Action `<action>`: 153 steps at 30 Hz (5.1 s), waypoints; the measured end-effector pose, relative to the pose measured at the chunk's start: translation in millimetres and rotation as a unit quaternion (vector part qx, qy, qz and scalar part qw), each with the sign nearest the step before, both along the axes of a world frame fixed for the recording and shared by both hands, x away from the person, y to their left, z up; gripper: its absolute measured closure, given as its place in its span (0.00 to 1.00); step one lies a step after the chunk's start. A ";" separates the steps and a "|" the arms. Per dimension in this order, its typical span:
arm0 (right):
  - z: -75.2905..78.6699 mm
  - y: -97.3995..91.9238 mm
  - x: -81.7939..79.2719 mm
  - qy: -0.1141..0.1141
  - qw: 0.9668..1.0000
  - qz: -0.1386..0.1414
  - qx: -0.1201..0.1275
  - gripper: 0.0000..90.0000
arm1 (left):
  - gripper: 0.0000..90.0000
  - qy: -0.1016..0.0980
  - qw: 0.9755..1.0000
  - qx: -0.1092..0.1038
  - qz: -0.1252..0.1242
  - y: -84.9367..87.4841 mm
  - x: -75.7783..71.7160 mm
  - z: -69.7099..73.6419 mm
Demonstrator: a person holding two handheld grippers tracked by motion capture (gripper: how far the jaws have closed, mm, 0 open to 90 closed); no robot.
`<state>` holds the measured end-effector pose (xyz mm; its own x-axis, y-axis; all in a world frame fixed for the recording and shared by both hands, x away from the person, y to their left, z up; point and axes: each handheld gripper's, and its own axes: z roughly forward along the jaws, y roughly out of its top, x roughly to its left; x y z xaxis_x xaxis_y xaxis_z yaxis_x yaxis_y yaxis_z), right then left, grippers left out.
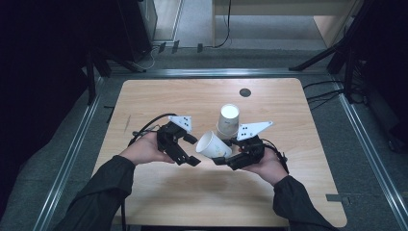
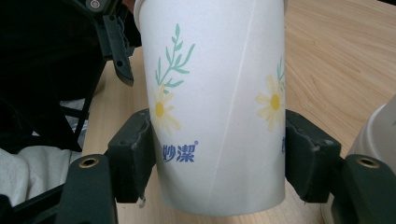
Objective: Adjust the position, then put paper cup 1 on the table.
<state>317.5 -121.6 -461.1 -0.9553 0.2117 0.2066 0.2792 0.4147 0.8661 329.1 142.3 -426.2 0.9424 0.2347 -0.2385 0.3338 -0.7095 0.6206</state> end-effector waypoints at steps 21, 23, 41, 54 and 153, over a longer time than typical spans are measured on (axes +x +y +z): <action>-2.7 -1.6 2.2 0.008 1.000 0.003 0.003 0.37 | 0.17 0.035 0.991 -0.115 0.050 1.7 -5.1 -29.4; -3.3 -1.2 2.2 0.010 1.000 0.004 0.002 0.37 | 0.18 0.037 0.991 -0.122 0.050 2.7 -5.1 -28.2; -11.2 3.5 2.0 0.022 1.000 0.013 0.000 0.37 | 0.24 0.036 0.987 -0.143 0.062 -0.4 -3.3 -25.3; -12.3 3.1 1.4 0.028 0.999 0.014 0.007 0.38 | 0.21 0.043 0.985 -0.157 0.065 -5.6 -2.2 -26.2; -11.7 -22.6 -3.6 0.034 0.997 -0.034 -0.052 0.37 | 0.26 0.018 0.975 0.047 0.218 126.4 43.1 -1.9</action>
<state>313.9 -144.2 -472.8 -0.9228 0.2986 0.2435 0.3658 0.4805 0.7971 372.2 268.7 -428.1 0.7398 0.6332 -0.2276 0.6362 -0.5483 0.5428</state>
